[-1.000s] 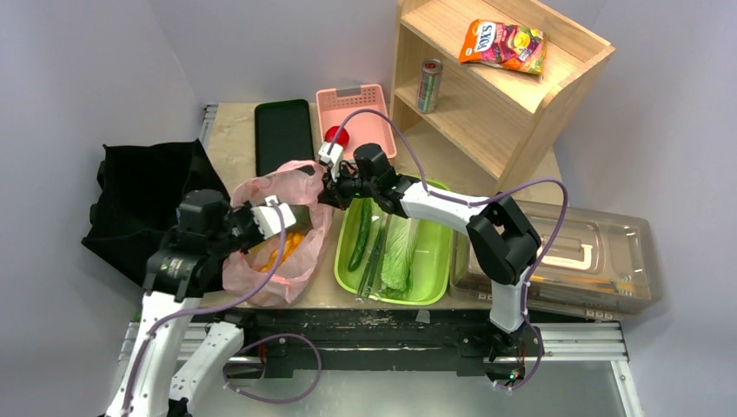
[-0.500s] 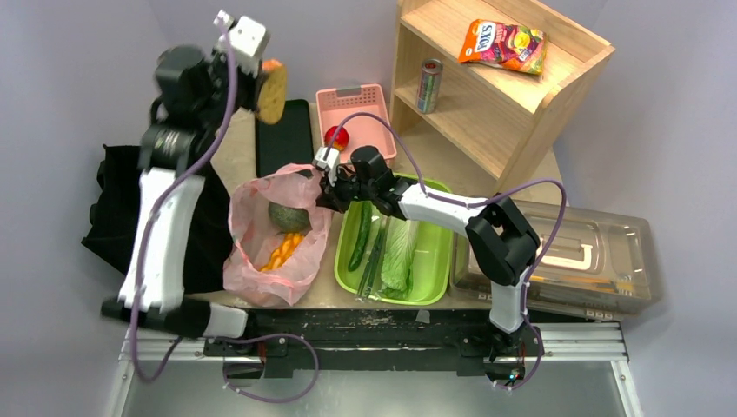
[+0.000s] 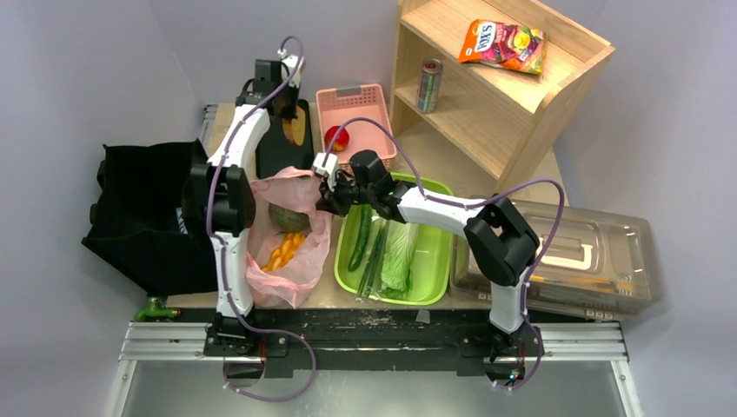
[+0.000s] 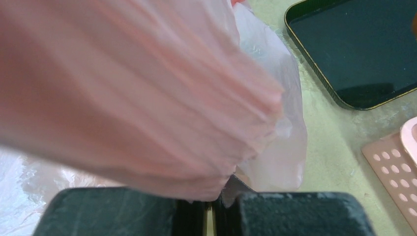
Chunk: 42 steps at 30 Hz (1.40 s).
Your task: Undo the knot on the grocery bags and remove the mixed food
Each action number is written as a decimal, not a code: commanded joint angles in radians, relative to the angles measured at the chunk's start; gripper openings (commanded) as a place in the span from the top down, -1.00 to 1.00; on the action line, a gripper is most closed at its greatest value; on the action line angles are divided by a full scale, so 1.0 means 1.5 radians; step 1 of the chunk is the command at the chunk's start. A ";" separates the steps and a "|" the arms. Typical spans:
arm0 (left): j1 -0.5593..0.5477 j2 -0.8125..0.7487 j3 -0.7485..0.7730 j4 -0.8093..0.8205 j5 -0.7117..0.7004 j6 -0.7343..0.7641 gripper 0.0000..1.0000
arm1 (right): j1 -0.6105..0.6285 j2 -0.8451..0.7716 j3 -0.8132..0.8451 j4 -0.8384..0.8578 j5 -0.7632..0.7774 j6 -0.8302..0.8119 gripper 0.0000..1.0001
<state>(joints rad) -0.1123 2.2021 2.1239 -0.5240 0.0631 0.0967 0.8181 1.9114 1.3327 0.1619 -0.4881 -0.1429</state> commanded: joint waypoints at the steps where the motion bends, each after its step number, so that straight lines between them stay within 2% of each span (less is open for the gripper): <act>1: 0.018 0.037 0.067 0.008 0.077 -0.033 1.00 | 0.002 -0.020 -0.004 0.039 0.009 0.002 1.00; 5: 0.029 0.080 0.071 -0.005 0.070 -0.035 0.98 | 0.002 -0.018 0.000 0.041 0.012 0.008 1.00; 7: 0.036 0.086 0.070 -0.008 0.054 -0.033 0.74 | 0.002 -0.017 0.004 0.040 0.013 0.008 1.00; 8: 0.040 0.086 0.071 -0.011 0.036 -0.029 0.55 | 0.002 -0.016 0.005 0.039 0.012 0.008 1.00; 9: 0.041 0.087 0.074 -0.015 0.005 -0.014 0.27 | 0.002 -0.016 0.005 0.038 0.013 0.008 1.00; 12: 0.044 0.090 0.117 -0.064 -0.039 0.017 -0.83 | 0.002 -0.017 0.003 0.035 0.013 0.005 1.00; 13: 0.046 0.074 0.119 -0.077 -0.022 0.017 -0.98 | 0.002 -0.019 0.002 0.033 0.013 0.005 1.00; 17: 0.061 -0.081 0.024 -0.049 0.120 -0.046 -1.00 | 0.002 -0.023 -0.003 0.029 0.018 0.003 1.00; 21: 0.063 -0.337 -0.168 0.046 0.228 -0.078 -0.99 | 0.002 -0.027 -0.003 0.031 0.021 0.007 1.00; 24: 0.063 -0.542 -0.336 0.079 0.256 -0.004 -0.82 | 0.002 -0.029 0.004 0.034 0.021 0.014 1.00; 26: 0.066 -0.679 -0.424 0.047 0.277 0.049 -0.66 | 0.004 -0.027 0.009 0.033 0.021 0.017 1.00; 28: 0.067 -0.762 -0.495 -0.015 0.309 0.107 -0.51 | 0.006 -0.023 0.014 0.033 0.019 0.019 1.00; 32: 0.068 -0.847 -0.594 -0.091 0.308 0.158 -0.23 | 0.011 -0.023 0.013 0.030 0.014 0.018 1.00; 34: 0.069 -0.848 -0.607 -0.119 0.292 0.159 -0.20 | 0.013 -0.028 0.009 0.026 0.012 0.014 1.00; 36: 0.068 -0.846 -0.608 -0.155 0.320 0.191 -0.29 | 0.016 -0.034 0.002 0.022 0.012 0.010 1.00; 38: 0.067 -0.863 -0.616 -0.219 0.400 0.269 -0.30 | 0.017 -0.041 -0.003 0.020 0.014 0.008 1.00; 40: 0.057 -0.904 -0.651 -0.253 0.457 0.346 -0.22 | 0.018 -0.046 -0.007 0.020 0.017 0.008 1.00; 42: 0.020 -0.948 -0.694 -0.319 0.447 0.462 -0.08 | 0.017 -0.049 -0.006 0.022 0.019 0.010 1.00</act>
<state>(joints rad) -0.0181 0.9371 1.1397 -0.7879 0.5972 0.4660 0.8379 1.9083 1.3277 0.1791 -0.4625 -0.1242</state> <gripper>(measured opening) 0.591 0.003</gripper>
